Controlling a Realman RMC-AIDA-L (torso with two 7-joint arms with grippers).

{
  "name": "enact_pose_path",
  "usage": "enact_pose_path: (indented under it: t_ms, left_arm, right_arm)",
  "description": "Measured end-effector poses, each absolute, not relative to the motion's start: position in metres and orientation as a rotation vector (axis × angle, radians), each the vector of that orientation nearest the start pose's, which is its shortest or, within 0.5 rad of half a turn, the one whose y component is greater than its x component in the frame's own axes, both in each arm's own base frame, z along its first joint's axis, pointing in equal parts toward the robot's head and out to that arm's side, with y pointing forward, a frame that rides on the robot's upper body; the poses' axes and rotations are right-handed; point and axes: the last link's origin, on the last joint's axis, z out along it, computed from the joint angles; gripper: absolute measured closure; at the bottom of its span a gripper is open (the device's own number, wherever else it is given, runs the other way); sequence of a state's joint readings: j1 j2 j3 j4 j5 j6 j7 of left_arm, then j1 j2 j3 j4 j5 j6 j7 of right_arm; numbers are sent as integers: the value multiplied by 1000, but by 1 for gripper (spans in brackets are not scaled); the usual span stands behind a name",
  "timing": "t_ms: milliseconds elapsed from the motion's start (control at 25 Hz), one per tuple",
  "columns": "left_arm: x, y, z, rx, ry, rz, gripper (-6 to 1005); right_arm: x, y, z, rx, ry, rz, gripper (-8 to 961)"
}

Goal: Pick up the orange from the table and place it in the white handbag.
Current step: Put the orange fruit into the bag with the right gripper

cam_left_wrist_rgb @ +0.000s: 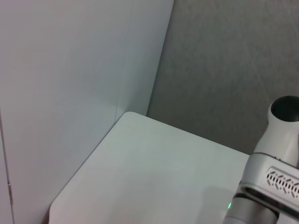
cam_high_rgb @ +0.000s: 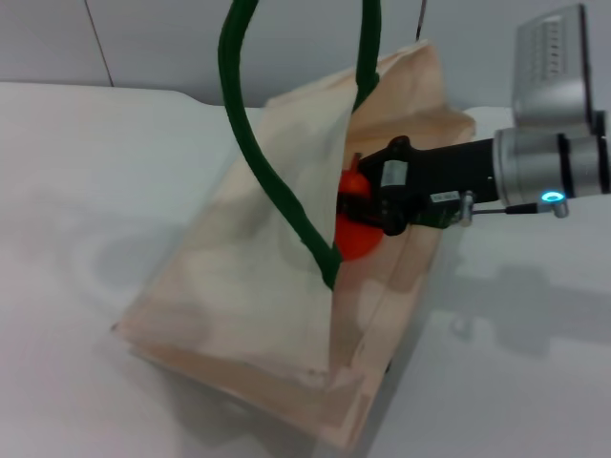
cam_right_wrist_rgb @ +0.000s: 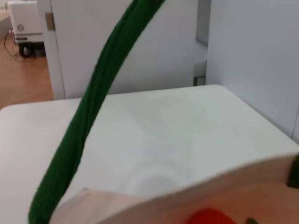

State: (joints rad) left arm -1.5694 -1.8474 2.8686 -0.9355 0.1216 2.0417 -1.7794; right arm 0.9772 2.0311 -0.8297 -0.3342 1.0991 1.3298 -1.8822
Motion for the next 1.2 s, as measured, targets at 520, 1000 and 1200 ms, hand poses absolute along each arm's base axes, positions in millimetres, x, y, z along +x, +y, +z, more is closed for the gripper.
enact_pose_path:
  t_ms: [520, 1000, 1200]
  left_arm:
    - [-26, 437, 152, -2925, -551, -253, 879]
    - [-28, 437, 152, -2923, -558, -255, 879]
    - [-28, 437, 152, -2932, -557, -255, 879]
  right_arm:
    - [146, 403, -63, -2999, 172, 461, 736]
    - [149, 408, -60, -2953, 211, 481, 218]
    - [150, 409, -59, -2951, 224, 476, 145]
